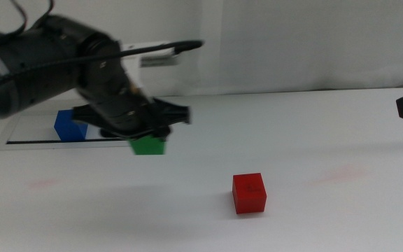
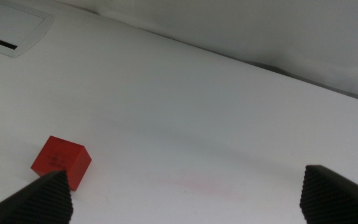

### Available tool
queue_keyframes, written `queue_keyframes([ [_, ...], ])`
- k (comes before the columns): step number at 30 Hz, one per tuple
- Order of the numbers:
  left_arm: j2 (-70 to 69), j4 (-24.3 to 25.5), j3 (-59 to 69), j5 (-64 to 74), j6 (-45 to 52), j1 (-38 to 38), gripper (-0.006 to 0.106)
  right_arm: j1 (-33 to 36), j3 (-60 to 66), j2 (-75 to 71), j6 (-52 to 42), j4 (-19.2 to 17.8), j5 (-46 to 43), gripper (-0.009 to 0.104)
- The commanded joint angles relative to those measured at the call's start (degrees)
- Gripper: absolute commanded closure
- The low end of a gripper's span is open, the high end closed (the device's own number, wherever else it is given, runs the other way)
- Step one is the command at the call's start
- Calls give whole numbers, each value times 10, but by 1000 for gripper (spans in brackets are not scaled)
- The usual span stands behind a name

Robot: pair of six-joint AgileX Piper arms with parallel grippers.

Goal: Stack red cubes first, then green, then blue cubes in a specific spot.

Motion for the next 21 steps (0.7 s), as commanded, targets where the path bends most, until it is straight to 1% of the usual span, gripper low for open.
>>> queue_keyframes([
  [1, -5, -4, -39, 48, -54, -51, 103, -1, 2, -1, -3, 4, -5, -8],
  [3, -5, 11, -58, 51, -98, -91, 103, -1, 2, -1, -3, 8, -5, -8],
  [6, 1, 52, -84, 53, -160, -151, 103, -1, 2, -1, -3, 13, -5, -8],
  [9, 19, 84, -107, 61, -210, -194, 103, -1, 2, -1, -3, 25, -5, -8],
  [12, 48, 84, -131, 62, -242, -222, 103, -1, 2, -1, -3, 36, -5, -8],
  [16, 95, 82, -162, 69, -257, -254, 103, -1, 2, -1, -3, 37, -5, -8],
  [21, 135, 84, -170, 90, -273, -267, 103, -1, 2, -1, -3, 37, -5, -8],
])
